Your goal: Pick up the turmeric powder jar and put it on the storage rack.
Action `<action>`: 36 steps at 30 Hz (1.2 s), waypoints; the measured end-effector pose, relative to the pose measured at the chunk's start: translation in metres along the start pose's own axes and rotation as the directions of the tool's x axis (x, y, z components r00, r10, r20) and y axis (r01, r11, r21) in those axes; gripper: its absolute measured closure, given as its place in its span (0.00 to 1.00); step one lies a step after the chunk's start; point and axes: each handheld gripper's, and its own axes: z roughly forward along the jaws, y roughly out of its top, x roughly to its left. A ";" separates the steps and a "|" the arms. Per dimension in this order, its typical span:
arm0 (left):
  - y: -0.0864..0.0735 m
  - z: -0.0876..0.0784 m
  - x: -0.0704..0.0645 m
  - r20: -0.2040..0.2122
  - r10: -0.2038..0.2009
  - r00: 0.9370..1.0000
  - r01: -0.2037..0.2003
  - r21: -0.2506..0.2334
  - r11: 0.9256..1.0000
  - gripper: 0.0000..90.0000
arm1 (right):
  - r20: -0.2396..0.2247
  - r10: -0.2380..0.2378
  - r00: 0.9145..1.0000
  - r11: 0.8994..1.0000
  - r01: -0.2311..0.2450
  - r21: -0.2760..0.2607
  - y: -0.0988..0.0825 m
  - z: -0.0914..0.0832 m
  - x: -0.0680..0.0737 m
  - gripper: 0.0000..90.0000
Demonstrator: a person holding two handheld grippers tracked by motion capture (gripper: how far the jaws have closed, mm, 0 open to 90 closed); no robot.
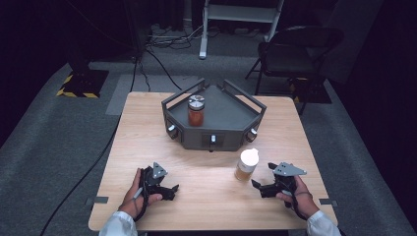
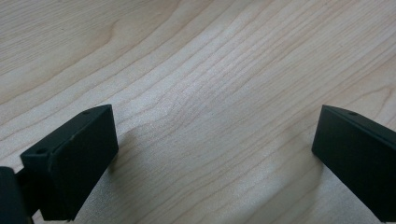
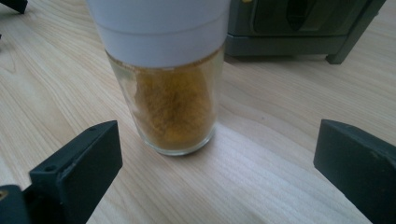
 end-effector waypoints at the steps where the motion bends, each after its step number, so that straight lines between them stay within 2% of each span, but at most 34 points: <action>1: 0.000 0.000 0.000 0.000 0.000 1.000 0.000 0.000 1.000 0.00 | 0.000 0.000 1.000 1.000 0.000 -0.002 0.001 0.001 0.000 0.01; 11: 0.000 0.000 0.000 0.000 0.000 1.000 0.000 0.000 1.000 0.00 | -0.015 0.021 1.000 1.000 -0.021 -0.015 0.006 0.008 0.000 0.01; 28: 0.000 0.000 0.000 0.000 0.000 1.000 0.000 0.000 1.000 0.00 | -0.087 0.081 0.993 0.995 -0.085 -0.045 0.019 0.027 -0.003 0.01; 33: 0.000 0.000 0.000 0.000 -0.001 1.000 0.001 0.000 1.000 0.00 | -0.077 0.082 0.994 0.995 -0.086 -0.058 0.021 0.032 0.003 0.07; 36: 0.000 0.000 0.000 0.000 0.000 1.000 0.000 0.000 1.000 0.00 | -0.063 0.070 0.995 0.995 -0.074 -0.062 0.022 0.034 0.007 0.16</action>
